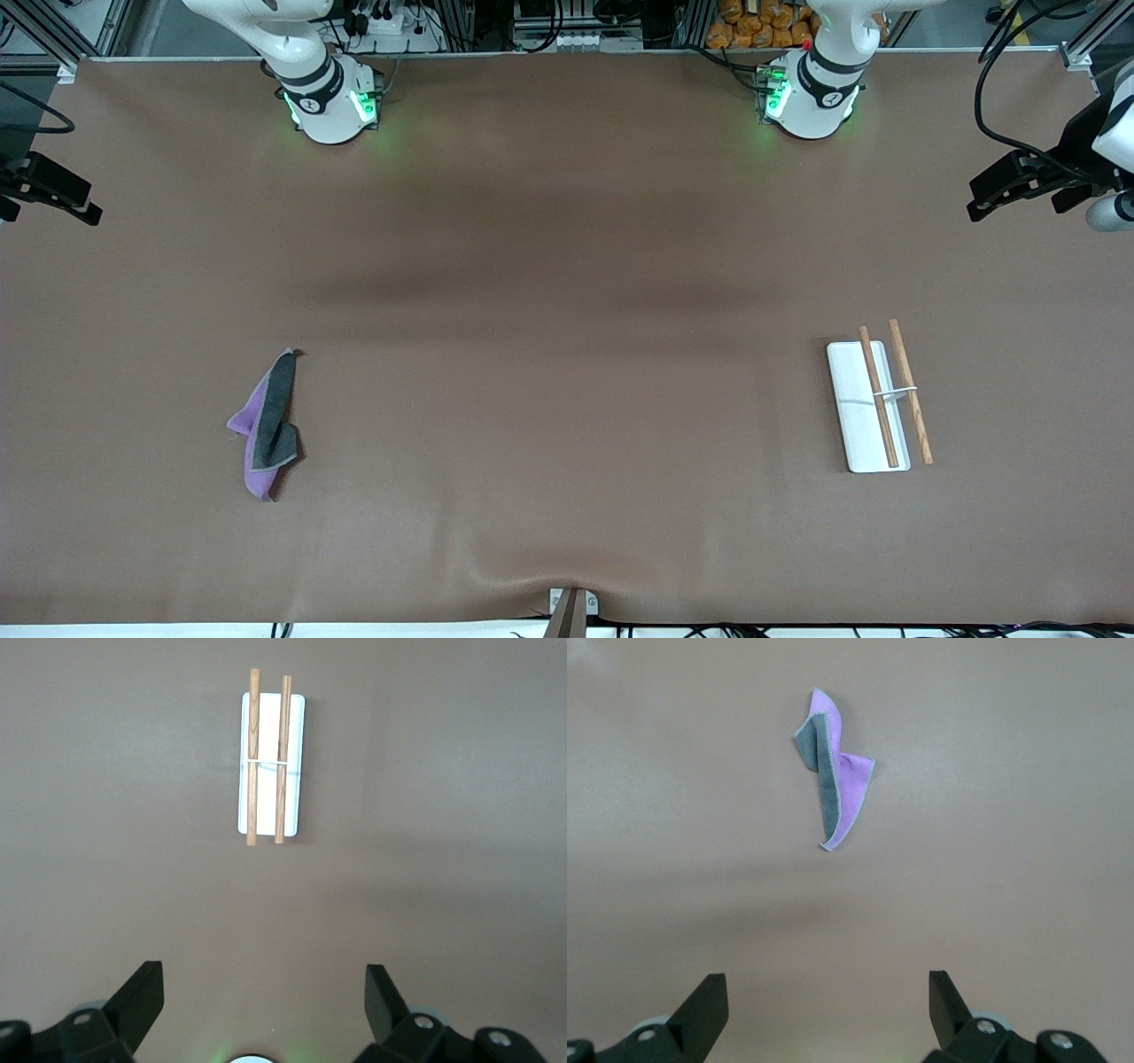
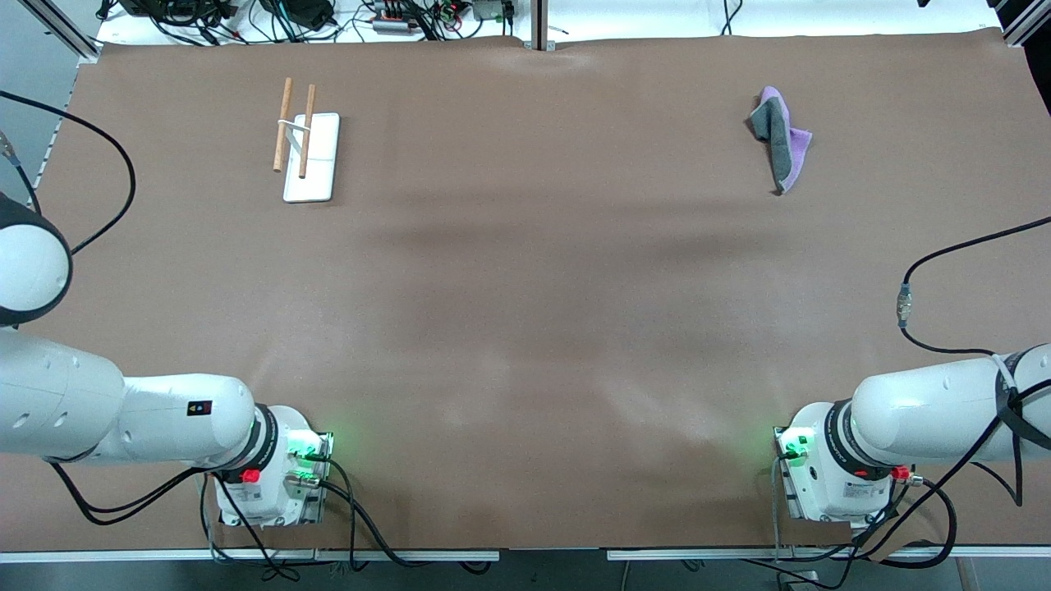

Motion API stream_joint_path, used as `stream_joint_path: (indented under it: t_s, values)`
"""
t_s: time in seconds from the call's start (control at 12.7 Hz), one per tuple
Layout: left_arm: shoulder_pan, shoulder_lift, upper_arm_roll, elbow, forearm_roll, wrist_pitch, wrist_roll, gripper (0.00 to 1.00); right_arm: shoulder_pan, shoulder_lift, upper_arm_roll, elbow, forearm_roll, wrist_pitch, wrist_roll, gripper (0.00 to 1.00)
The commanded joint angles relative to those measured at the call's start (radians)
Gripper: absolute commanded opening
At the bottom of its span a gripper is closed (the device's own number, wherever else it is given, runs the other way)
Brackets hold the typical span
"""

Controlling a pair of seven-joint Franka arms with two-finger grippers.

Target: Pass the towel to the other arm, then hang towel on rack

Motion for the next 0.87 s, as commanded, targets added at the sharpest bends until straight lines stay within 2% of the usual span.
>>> stream_joint_path:
  t_s: [0.0, 0.79]
  values:
    - [0.001, 0.003, -0.009, 0.007, 0.017, -0.016, 0.013, 1.0, -0.009, -0.002, 0.006, 0.01, -0.003, -0.013, 0.002, 1.0]
    - [0.004, -0.002, -0.005, -0.006, 0.017, -0.017, 0.022, 1.0, -0.002, 0.001, 0.009, 0.015, -0.001, -0.008, 0.001, 1.0]
